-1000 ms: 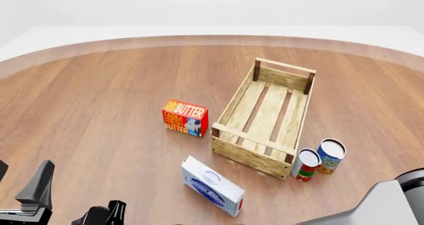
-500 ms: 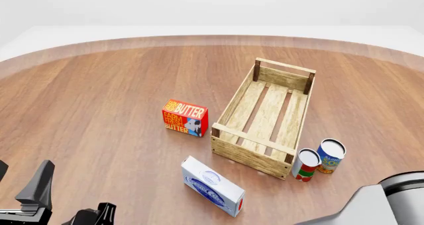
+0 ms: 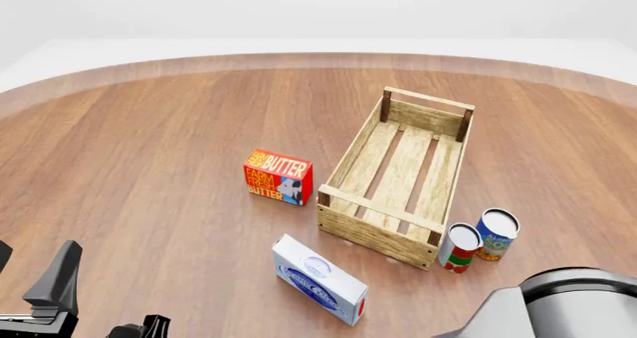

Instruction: Pick up the ketchup, and put it in the wooden tray.

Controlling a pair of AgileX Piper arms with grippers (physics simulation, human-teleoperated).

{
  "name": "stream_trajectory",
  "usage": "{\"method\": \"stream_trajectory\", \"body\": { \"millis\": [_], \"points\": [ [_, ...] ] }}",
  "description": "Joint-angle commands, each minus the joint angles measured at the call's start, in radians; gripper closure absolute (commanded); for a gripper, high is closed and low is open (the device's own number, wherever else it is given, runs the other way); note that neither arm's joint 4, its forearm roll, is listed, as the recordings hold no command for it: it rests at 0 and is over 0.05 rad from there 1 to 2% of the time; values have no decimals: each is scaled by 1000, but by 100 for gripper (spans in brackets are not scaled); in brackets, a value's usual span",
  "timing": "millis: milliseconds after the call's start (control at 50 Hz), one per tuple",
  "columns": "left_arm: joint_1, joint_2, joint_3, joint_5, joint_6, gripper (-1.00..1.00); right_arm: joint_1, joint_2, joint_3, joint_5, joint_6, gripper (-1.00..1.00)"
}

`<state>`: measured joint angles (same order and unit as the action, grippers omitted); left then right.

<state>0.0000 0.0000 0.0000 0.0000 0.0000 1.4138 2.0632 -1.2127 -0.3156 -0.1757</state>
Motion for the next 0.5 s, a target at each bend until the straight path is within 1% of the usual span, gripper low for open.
{"method": "stream_trajectory", "body": {
  "millis": [20,380,400,460,480,500],
  "points": [
    [0,0,0,0,0,-100,2,33,-16,-5,8,-100],
    [0,0,0,0,0,-100,1,70,-30,-14,16,-100],
    [0,0,0,0,0,-100,6,70,-31,-13,16,100],
    [0,0,0,0,0,-100,7,65,-28,-13,15,100],
    [0,0,0,0,0,-100,23,18,27,-36,19,100],
    [0,0,0,0,0,-100,22,15,31,-38,19,100]
  ]
}}
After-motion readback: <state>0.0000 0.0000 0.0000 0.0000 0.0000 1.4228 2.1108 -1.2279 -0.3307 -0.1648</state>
